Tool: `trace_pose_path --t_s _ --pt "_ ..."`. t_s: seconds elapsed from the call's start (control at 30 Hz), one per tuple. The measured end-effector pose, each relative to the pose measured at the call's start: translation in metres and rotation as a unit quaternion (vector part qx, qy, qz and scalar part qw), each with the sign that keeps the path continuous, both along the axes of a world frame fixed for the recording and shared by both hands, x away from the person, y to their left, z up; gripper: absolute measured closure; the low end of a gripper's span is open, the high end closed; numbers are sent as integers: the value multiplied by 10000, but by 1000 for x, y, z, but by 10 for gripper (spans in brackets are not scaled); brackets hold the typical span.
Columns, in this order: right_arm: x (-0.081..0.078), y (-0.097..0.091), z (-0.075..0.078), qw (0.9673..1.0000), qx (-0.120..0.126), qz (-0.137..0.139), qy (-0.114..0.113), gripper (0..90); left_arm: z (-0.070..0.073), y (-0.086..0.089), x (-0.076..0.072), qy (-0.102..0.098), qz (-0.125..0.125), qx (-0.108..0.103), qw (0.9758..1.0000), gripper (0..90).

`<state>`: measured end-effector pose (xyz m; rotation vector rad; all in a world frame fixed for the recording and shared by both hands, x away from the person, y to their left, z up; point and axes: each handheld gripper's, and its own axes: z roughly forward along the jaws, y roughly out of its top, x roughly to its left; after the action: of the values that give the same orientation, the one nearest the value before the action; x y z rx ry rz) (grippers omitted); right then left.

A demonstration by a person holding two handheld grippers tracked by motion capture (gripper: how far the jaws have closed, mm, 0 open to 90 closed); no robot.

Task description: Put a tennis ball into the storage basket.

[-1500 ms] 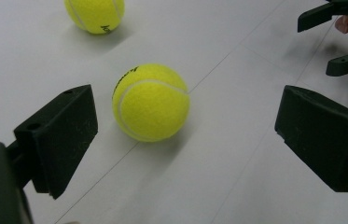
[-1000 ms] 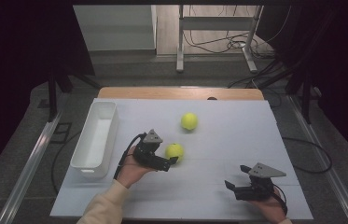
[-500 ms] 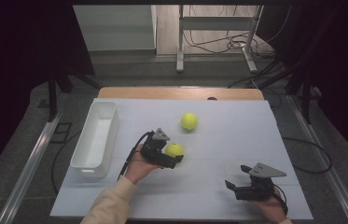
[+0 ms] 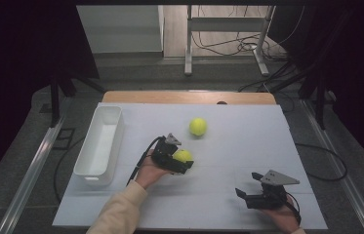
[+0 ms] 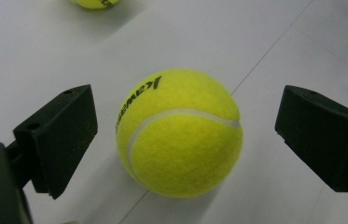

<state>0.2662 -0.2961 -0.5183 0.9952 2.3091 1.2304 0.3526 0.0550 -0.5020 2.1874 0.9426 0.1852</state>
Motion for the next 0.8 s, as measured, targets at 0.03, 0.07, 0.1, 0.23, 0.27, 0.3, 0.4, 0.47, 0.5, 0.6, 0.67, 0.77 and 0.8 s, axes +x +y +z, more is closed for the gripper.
trace_pose_path --t_s 0.03,0.07,0.1,0.23,0.27,0.3,0.4,0.47,0.5,0.6,0.67,0.77,0.8 --pt "0 0 0 10000 0 0 0 120 0 0 0 0 0 0 10000 63" --pt "0 0 0 10000 -5 5 -10 121 -1 -1 1 34 -9 33 10000 63" --pt "0 0 0 10000 2 3 -15 121 -2 -1 1 59 1 44 10000 63" --pt "0 0 0 10000 0 0 -15 121 -5 -3 4 108 4 79 9999 66" --pt "0 0 0 10000 -3 3 -16 121 -6 -4 4 120 3 91 9999 66" --pt "0 0 0 10000 -6 5 -18 120 -7 -4 5 139 -1 101 9999 67" --pt "-1 0 0 10000 -4 11 -28 121 -9 -4 5 124 -10 145 9998 82" --pt "-1 0 0 10000 -1 10 -31 121 -10 -5 5 126 -20 189 9997 89" --pt "-1 0 0 10000 -1 10 -31 121 -10 -5 5 126 -20 189 9997 112" --pt "-1 -1 0 10000 0 9 -37 121 -10 -4 5 131 -52 237 9996 168" --pt "-1 -1 0 10000 -9 14 -42 121 -10 -4 4 127 -86 235 9996 231" --pt "-1 -1 1 10000 -12 17 -50 121 -9 -3 4 121 -101 249 9996 256" --pt "-1 -1 1 10000 -12 17 -50 121 -9 -3 3 123 -106 252 9996 258"
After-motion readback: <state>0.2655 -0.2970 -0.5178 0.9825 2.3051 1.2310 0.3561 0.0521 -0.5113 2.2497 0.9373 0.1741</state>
